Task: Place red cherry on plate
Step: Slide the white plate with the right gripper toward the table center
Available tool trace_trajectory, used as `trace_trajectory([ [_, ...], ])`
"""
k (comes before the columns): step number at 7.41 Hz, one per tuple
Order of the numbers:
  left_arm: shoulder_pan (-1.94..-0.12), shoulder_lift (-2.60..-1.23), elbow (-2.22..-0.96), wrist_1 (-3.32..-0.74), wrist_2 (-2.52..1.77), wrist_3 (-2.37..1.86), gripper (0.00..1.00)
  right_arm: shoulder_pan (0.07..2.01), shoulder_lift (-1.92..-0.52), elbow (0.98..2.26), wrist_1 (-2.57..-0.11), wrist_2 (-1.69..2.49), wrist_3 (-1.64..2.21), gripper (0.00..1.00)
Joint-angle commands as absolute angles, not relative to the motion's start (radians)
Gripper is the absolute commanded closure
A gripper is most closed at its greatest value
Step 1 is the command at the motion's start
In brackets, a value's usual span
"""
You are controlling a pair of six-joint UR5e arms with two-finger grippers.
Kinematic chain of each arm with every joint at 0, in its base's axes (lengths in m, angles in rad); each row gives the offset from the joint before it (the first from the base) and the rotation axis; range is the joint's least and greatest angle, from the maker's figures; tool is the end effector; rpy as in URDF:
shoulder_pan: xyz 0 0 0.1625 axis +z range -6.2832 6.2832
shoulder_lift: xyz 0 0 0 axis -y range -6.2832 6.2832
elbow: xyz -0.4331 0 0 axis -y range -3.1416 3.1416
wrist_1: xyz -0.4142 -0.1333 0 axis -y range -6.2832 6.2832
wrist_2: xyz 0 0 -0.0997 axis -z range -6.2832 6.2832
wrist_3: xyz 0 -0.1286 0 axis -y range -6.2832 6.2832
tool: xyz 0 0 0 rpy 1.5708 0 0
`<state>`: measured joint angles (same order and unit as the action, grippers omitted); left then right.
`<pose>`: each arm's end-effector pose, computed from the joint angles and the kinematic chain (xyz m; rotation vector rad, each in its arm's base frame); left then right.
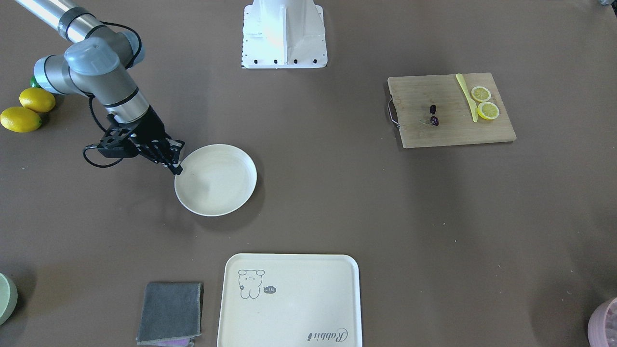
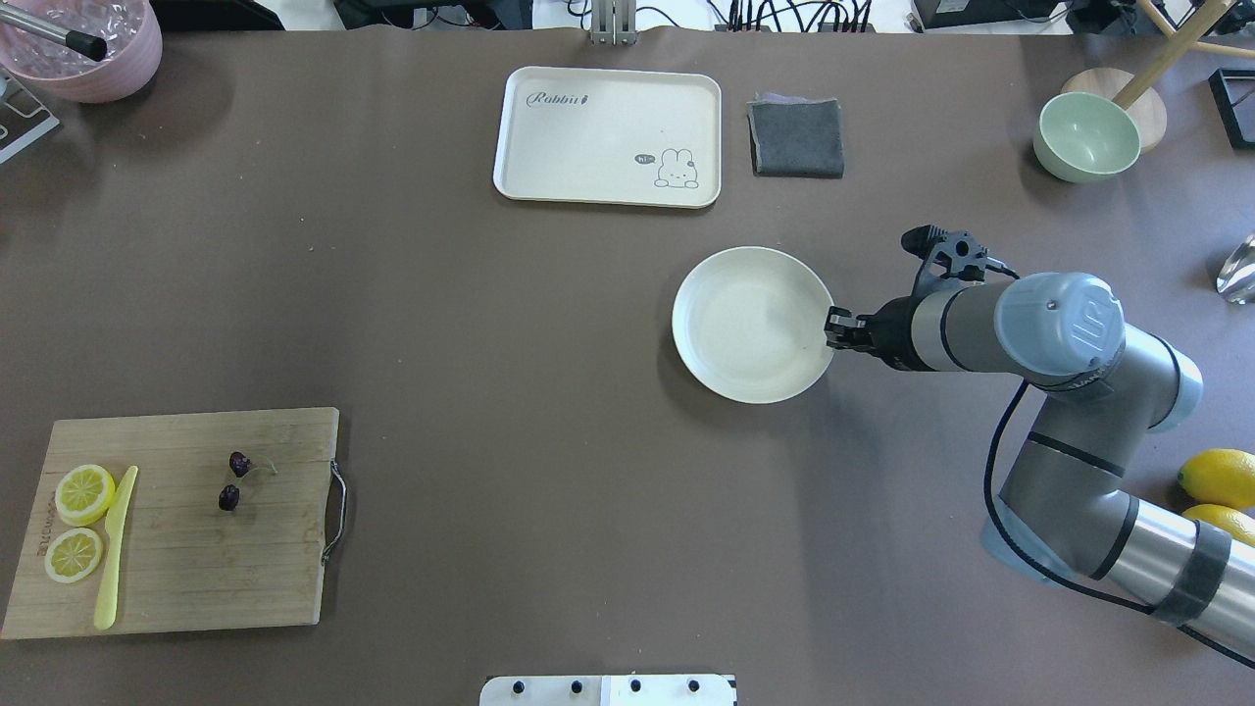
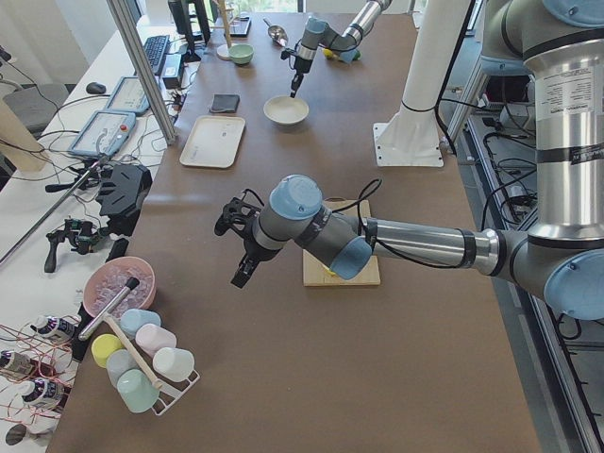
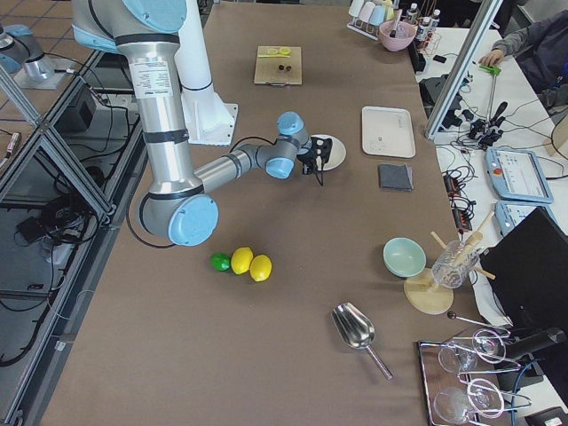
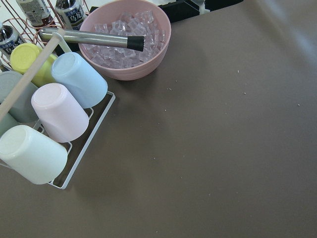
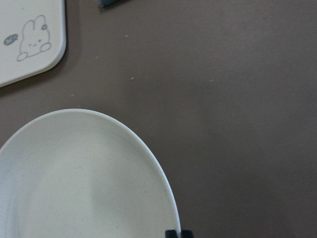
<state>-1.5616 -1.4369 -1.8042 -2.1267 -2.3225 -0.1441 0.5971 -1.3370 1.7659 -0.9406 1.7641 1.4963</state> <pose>-0.0410 -0.4910 0.5643 0.5654 0.7681 0.1217 -0.4648 -0.4473 0.3864 0.1839 -1.0606 0.3693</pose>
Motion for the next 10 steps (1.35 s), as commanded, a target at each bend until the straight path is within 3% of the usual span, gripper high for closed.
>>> trace_trajectory([
  [1, -1.56, -1.439, -1.802, -2.126, -2.322, -0.146, 0.02, 0.505, -1.208, 1.865, -1.156, 1.721, 1.581, 1.0],
  [5, -1.56, -1.439, -1.799, -2.125, -2.322, -0.146, 0.02, 0.342, -1.062, 1.8, -1.267, 1.553, 1.592, 1.0],
  [6, -1.56, -1.439, -1.799, -2.125, -2.324, -0.146, 0.02, 0.338, -1.036, 1.769, -1.267, 1.543, 1.586, 0.34],
  [7, -1.56, -1.437, -1.799, -2.125, -2.324, -0.146, 0.02, 0.339, -1.035, 1.773, -1.267, 1.533, 1.568, 0.0],
  [10, -1.56, -1.439, -1.807, -2.123, -2.365, -0.246, 0.02, 0.495, -1.054, 1.827, -1.358, 1.632, 1.391, 0.0],
])
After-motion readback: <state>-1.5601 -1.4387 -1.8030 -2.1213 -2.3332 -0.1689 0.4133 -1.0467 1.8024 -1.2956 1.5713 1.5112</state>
